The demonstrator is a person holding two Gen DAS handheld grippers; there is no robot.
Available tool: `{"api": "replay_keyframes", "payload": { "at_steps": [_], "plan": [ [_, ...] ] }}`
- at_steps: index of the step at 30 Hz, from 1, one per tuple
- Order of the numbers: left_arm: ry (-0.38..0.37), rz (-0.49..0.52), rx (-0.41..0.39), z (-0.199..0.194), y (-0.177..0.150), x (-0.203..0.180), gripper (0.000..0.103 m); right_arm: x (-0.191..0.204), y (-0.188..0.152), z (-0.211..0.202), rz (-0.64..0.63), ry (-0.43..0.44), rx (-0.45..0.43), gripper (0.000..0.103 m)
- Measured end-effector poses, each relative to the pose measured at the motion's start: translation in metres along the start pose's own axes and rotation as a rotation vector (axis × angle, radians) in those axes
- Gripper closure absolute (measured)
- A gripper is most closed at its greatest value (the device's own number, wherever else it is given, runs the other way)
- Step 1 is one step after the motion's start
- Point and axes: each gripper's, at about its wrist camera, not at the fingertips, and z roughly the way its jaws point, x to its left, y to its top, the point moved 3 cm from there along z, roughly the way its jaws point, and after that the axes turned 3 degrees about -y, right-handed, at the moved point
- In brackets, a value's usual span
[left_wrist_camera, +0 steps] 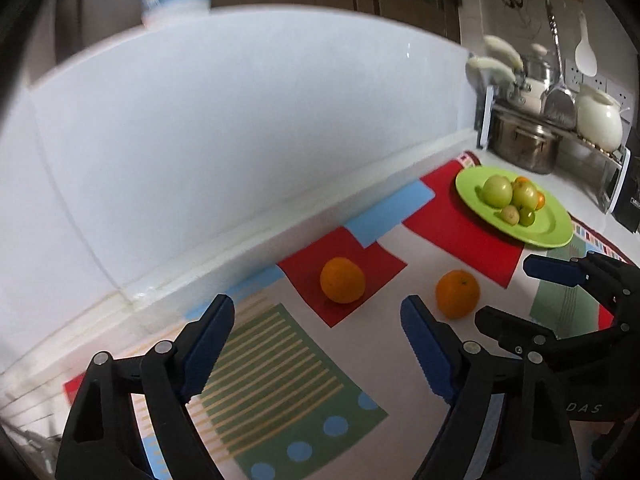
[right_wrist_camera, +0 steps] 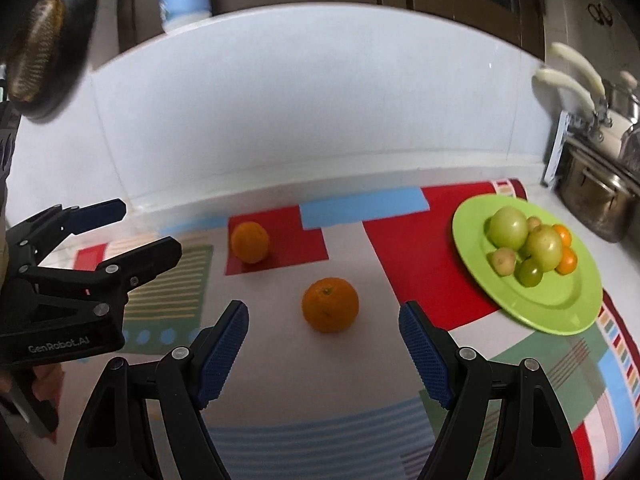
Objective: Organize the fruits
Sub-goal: 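Move both tools back toward the last two oranges on the mat, then close the right gripper on one orange while the left gripper closes on the other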
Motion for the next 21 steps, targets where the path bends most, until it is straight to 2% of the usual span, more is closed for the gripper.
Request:
{"api": "replay_keyframes", "payload": {
  "at_steps": [3, 12, 14, 17, 21],
  "plan": [
    [-0.02, -0.004, 0.039, 0.022, 0.0, 0.001, 0.022, -0.004, 0.0, 0.017, 0.035, 0.003, 0.036, 0.026],
    [-0.036, 0.019, 0.095, 0.071, 0.009, -0.007, 0.031, -0.011, 0.0, 0.051, 0.085, 0.001, 0.114, 0.041],
    [-0.032, 0.035, 0.112, 0.08, 0.011, -0.011, 0.039, -0.011, 0.0, 0.055, 0.09, 0.008, 0.127, 0.045],
    [-0.039, 0.049, 0.137, 0.09, 0.012, -0.016, 0.043, -0.013, 0.001, 0.061, 0.119, 0.039, 0.151, 0.05],
    [-0.042, 0.028, 0.161, 0.098, 0.013, -0.017, 0.058, -0.013, 0.002, 0.065, 0.136, 0.074, 0.159, 0.059]
  ]
}}
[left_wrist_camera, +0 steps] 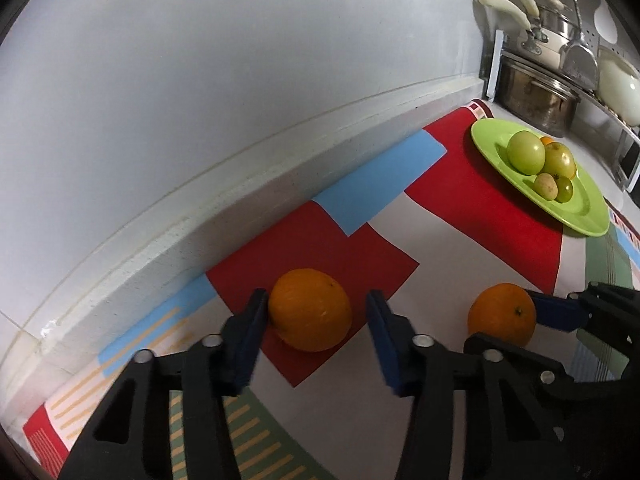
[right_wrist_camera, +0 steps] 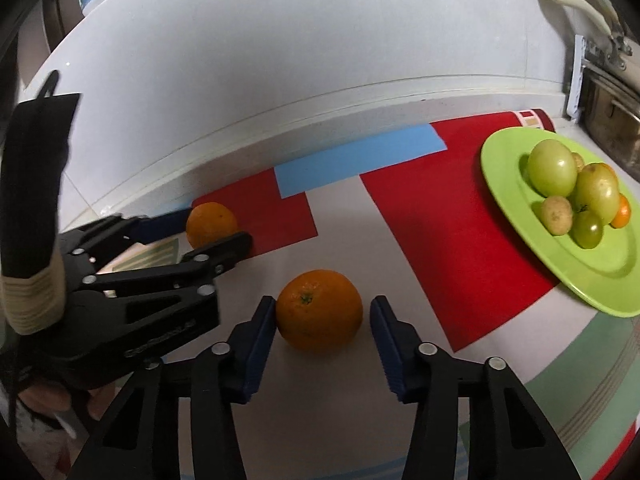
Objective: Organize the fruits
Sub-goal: 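Close the right gripper on one orange while the left gripper closes on the other, then carry both oranges over the lime-green plate with both grippers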
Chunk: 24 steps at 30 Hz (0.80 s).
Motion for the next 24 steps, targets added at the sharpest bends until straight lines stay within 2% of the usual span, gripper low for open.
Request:
{"api": "replay_keyframes", "payload": {
  "at_steps": [2, 9, 16, 24],
  "plan": [
    [0.014, -0.001, -0.006, -0.001, -0.001, 0.0, 0.064, 0.001, 0.001, 0.0, -0.005, -0.002, 0.001, 0.059],
    [-0.009, -0.033, 0.006, -0.017, -0.011, -0.002, 0.064, -0.002, 0.002, -0.01, 0.0, -0.011, -0.015, 0.06],
    [-0.006, -0.057, -0.017, -0.054, -0.021, -0.011, 0.064, 0.0, -0.001, -0.035, -0.036, -0.011, -0.055, 0.06],
    [0.009, -0.075, -0.086, -0.105, -0.027, -0.028, 0.064, 0.002, -0.006, -0.074, -0.053, 0.006, -0.102, 0.06]
  ]
}}
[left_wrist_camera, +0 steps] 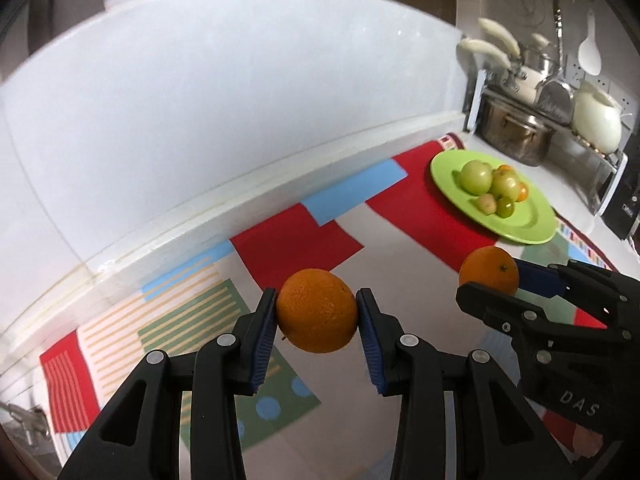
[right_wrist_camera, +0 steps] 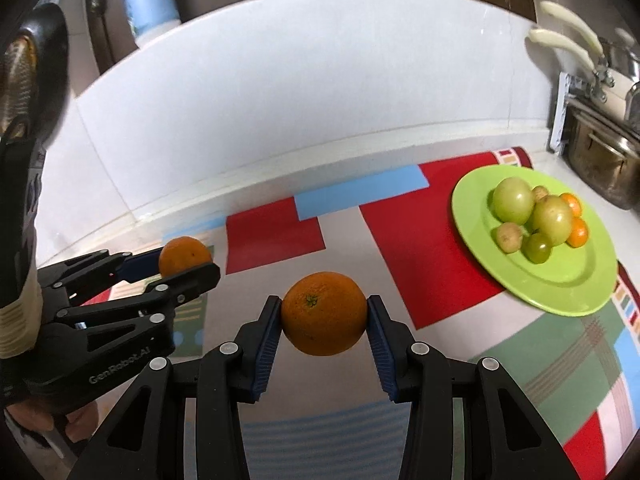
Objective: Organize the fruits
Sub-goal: 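Carry both oranges over the lime-green plate with both grippers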
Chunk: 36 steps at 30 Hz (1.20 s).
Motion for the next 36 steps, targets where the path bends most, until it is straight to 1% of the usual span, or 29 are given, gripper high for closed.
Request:
{"api": "replay_keyframes", "payload": {
  "at_steps": [9, 16, 20, 29, 36],
  "plan": [
    [0.004, -0.028, -0.056, -0.054, -0.014, -0.028, 0.064, -0.007, -0.005, -0.056, -0.023, 0.004, -0.069, 0.06],
    [-0.014, -0.061, -0.081, -0.083, -0.025, -0.052, 0.064, -0.019, -0.015, -0.101, -0.022, 0.007, -0.122, 0.06],
    [-0.014, -0.049, -0.102, -0.098, -0.027, -0.068, 0.064, -0.028, -0.02, -0.121, -0.009, 0.001, -0.155, 0.06],
    [-0.041, -0.039, -0.143, -0.116, -0.023, -0.104, 0.064, -0.054, -0.026, -0.159, -0.003, -0.012, -0.209, 0.06],
    [-0.057, -0.041, -0.172, -0.119, -0.011, -0.136, 0.064, -0.082, -0.023, -0.177, -0.009, -0.028, -0.234, 0.06]
  ]
}}
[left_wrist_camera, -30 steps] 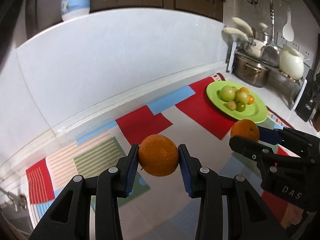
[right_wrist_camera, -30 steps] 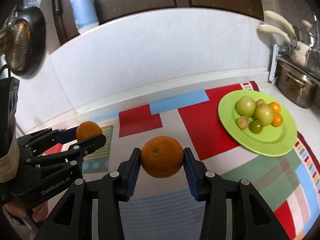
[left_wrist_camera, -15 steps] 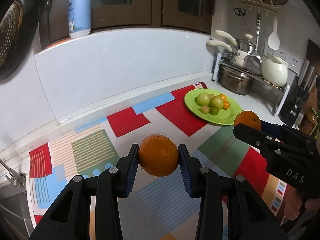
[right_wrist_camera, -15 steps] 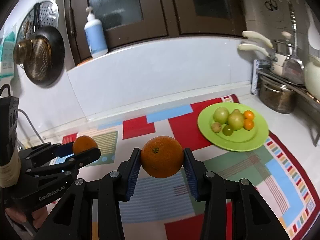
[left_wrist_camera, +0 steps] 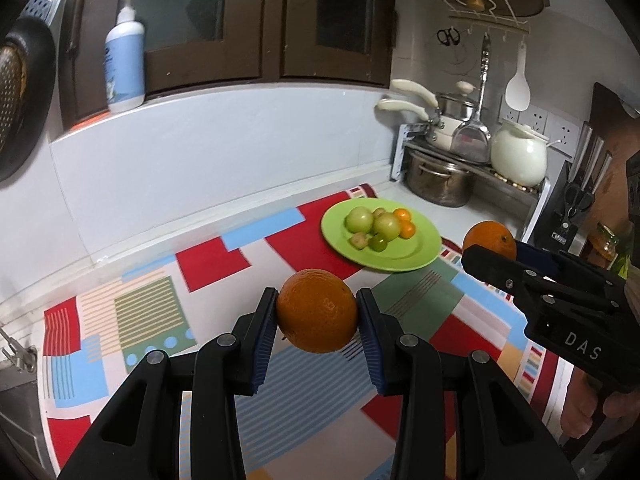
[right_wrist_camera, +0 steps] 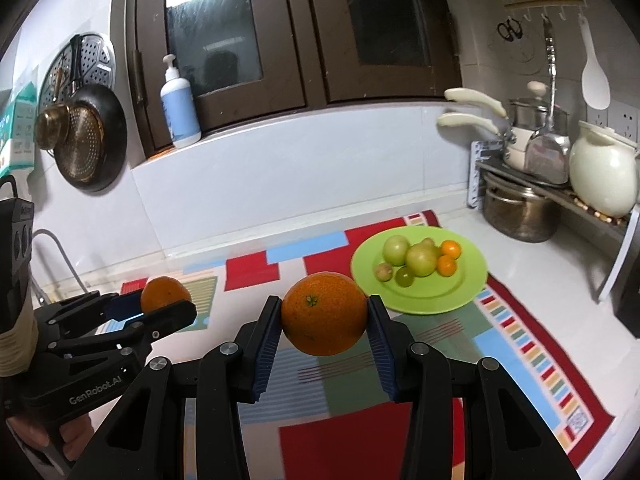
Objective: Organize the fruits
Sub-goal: 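Carry both oranges over the lime-green plate with both grippers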
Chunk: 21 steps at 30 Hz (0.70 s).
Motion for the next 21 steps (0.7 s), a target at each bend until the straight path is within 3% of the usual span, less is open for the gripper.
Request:
{"api": "replay_keyframes", "payload": {
  "at_steps": [21],
  "plan": [
    [-0.026, 0.002, -0.029, 0.041, 0.036, -0.076, 0.064, -0.089, 0.032, -0.004, -0.039, 0.013, -0.024, 0.06]
  ]
}}
